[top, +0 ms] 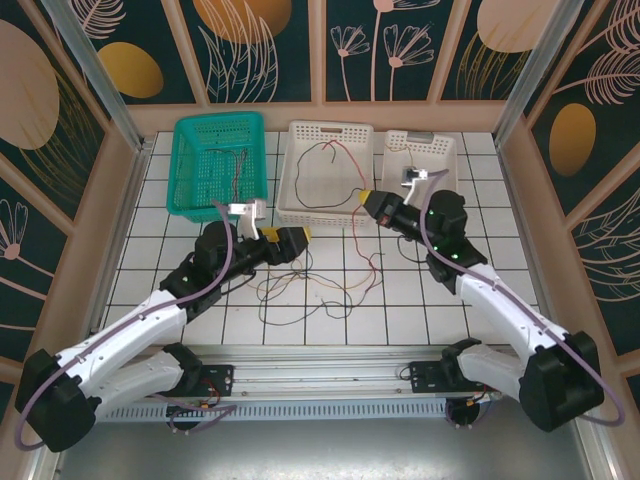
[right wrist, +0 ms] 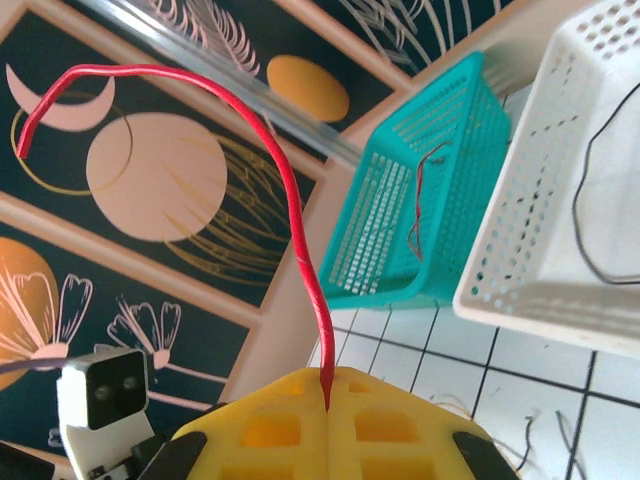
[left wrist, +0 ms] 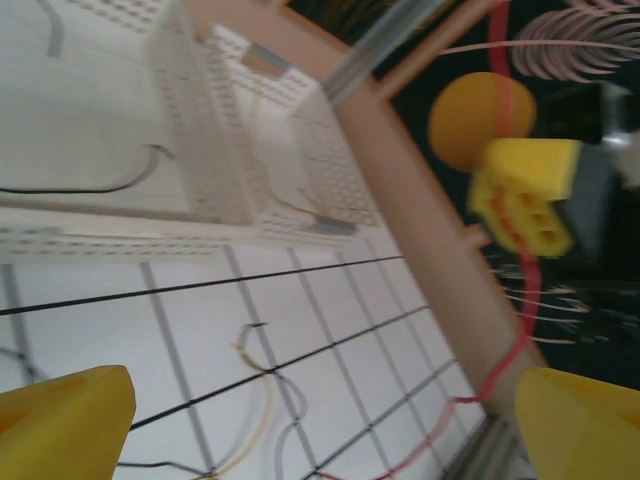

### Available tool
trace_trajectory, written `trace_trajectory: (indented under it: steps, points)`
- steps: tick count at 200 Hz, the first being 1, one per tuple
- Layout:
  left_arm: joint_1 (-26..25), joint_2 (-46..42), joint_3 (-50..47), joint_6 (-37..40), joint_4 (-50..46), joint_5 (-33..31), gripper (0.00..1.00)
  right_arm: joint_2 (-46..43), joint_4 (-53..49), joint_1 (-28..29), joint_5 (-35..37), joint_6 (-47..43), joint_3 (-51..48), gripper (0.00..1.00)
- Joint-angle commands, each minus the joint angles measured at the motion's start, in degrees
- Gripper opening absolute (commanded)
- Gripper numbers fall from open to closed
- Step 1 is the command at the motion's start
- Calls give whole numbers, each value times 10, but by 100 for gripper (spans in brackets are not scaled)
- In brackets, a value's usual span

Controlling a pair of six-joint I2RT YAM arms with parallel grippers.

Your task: Untangle the cables

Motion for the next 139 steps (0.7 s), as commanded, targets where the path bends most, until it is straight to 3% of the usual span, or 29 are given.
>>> trace_trajectory:
  steps: [1,29,111,139]
  points:
    - [-11,8,-1,-24,92,55,97,25,7,25,7,-6,29,0]
    - [-26,26,4,-23,97,54,95,64,11,59,17,-8,48,0]
    - [-59,73,9,-19,106,53,72,135,-5,116,27,-14,102,0]
    - [-60,78,20,-9,85,43,57,140,-6,123,29,-15,104,0]
